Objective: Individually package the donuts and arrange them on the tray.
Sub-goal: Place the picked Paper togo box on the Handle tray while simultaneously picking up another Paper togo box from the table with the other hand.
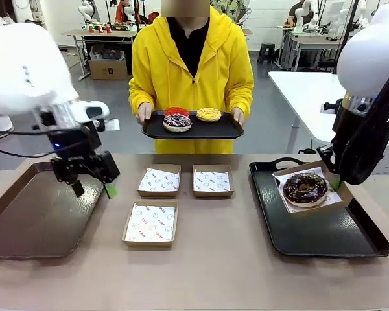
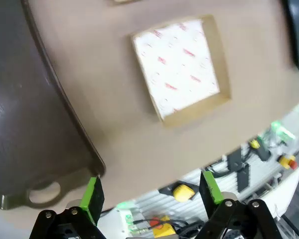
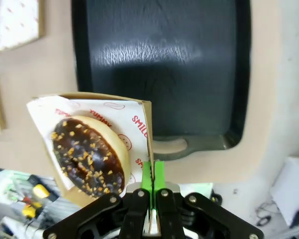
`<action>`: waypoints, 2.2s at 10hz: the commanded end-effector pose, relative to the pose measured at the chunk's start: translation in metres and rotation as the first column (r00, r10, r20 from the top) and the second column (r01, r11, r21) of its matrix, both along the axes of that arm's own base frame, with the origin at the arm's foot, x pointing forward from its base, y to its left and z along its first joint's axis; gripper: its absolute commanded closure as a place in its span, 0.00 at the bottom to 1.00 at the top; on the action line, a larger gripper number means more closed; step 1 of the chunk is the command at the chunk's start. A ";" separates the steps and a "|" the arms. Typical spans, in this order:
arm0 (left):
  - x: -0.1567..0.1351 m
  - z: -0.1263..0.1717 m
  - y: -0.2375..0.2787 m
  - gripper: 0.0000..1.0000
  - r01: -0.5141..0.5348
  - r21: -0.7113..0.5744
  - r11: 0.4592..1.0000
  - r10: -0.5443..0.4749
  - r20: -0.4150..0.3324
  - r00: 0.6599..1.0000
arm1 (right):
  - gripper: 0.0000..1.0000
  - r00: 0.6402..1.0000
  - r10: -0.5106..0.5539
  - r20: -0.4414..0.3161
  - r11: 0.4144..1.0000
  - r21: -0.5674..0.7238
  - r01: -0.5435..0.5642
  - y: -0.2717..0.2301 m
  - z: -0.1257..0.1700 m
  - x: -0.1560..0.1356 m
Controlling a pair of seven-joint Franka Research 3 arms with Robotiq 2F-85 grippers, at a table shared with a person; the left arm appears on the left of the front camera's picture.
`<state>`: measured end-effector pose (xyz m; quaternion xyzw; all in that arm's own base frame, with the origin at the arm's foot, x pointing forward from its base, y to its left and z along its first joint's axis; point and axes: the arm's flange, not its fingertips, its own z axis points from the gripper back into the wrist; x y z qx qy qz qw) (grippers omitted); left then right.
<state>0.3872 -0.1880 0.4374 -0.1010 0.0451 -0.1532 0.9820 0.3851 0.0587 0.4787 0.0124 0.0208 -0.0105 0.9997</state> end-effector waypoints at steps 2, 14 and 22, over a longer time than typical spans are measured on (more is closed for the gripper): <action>0.030 -0.039 -0.027 0.00 -0.119 0.126 0.985 0.111 0.075 0.991 | 0.99 1.000 0.005 0.011 0.997 0.072 -0.006 -0.009 -0.015 0.007; 0.033 -0.070 -0.044 0.00 -0.143 0.132 0.981 0.126 0.133 0.983 | 0.99 1.000 -0.007 -0.007 1.000 0.026 0.007 -0.004 -0.013 0.008; 0.015 -0.092 -0.053 0.00 -0.307 0.137 0.942 0.295 0.100 0.950 | 0.99 0.998 0.005 0.070 1.000 0.008 -0.006 -0.005 -0.047 -0.003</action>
